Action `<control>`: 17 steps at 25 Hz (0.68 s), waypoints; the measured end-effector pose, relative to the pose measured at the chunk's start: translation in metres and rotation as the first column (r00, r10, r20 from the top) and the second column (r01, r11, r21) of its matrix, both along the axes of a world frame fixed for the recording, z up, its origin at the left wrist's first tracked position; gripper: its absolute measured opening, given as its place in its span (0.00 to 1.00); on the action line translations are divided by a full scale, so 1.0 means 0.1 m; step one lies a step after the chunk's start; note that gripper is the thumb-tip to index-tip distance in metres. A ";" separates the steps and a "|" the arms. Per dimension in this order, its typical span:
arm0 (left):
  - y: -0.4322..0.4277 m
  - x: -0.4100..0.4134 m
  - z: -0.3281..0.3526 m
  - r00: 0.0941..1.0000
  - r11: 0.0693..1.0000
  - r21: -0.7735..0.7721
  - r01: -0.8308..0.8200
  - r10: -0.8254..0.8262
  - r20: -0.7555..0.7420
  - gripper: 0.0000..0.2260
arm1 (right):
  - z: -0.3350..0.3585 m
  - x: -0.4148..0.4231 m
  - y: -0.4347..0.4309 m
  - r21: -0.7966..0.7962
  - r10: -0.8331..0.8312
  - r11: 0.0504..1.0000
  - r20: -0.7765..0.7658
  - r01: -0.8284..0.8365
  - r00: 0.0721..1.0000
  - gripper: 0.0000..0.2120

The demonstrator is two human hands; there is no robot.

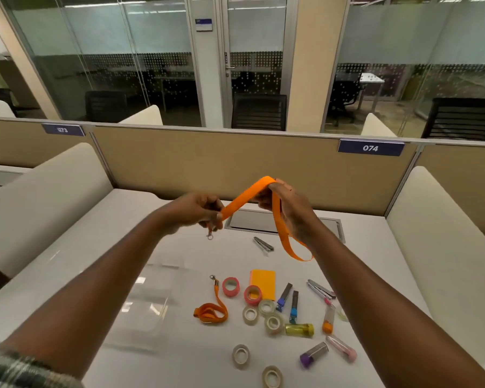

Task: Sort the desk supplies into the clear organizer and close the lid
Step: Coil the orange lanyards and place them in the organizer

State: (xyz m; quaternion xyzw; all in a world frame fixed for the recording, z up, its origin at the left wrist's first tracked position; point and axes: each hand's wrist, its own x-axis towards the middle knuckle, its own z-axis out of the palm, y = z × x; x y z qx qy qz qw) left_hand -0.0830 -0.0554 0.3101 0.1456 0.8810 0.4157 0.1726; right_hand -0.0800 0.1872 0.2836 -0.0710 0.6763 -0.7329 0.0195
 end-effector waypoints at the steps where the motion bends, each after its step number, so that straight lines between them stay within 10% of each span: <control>1: -0.02 0.01 -0.21 0.999 0.999 0.045 -0.003 0.002 0.034 0.04 | 0.06 -0.02 -0.10 -0.033 -0.007 0.999 -0.003 0.007 1.000 0.15; 6: 0.00 -0.06 -0.85 0.996 0.984 0.167 -0.062 0.050 0.077 0.06 | 0.22 -0.12 -0.61 -0.124 0.026 0.992 0.010 -0.024 1.000 0.19; 11: -0.07 -0.13 -0.87 0.997 0.961 0.274 -0.023 0.044 -0.068 0.32 | 0.25 -0.23 -1.06 -0.280 0.048 0.960 0.102 -0.017 0.994 0.18; 17: -0.09 -0.24 -0.88 0.996 0.847 0.531 0.006 -0.052 0.071 0.09 | 0.21 -0.29 -1.22 -0.396 0.052 0.918 0.181 0.024 0.982 0.19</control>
